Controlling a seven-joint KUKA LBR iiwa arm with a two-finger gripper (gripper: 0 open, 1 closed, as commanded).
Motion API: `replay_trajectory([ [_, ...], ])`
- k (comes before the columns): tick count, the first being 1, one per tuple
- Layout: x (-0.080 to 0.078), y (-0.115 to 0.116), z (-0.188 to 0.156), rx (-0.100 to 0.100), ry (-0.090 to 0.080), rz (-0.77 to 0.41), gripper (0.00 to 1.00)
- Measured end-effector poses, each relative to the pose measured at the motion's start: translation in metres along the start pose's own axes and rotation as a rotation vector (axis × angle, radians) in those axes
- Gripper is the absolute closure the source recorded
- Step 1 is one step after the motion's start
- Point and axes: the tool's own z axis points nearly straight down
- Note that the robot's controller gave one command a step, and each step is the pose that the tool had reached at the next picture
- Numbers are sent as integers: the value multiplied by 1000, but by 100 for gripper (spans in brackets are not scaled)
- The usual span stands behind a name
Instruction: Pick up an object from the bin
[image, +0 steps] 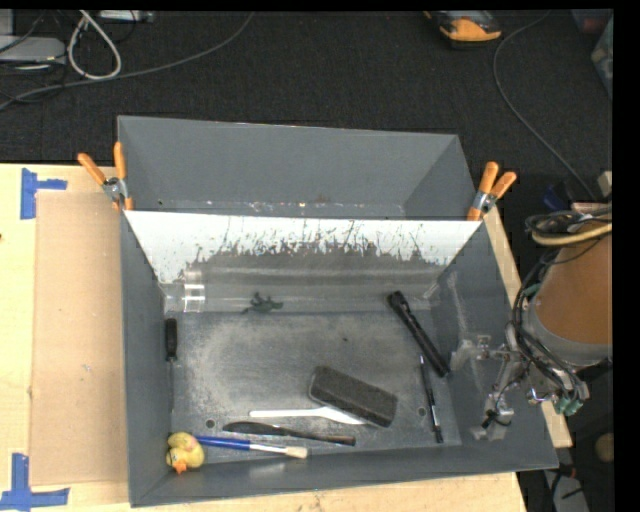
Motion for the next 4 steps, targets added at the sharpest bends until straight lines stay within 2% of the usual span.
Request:
replay_trajectory([
  [1,-2,1,-4,2,-8,-4,0],
  [2,-25,-8,65,4,-10,-385,0],
  [3,-32,-8,128,1,-14,-537,0],
  [4,-21,-3,93,1,-6,-869,0],
])
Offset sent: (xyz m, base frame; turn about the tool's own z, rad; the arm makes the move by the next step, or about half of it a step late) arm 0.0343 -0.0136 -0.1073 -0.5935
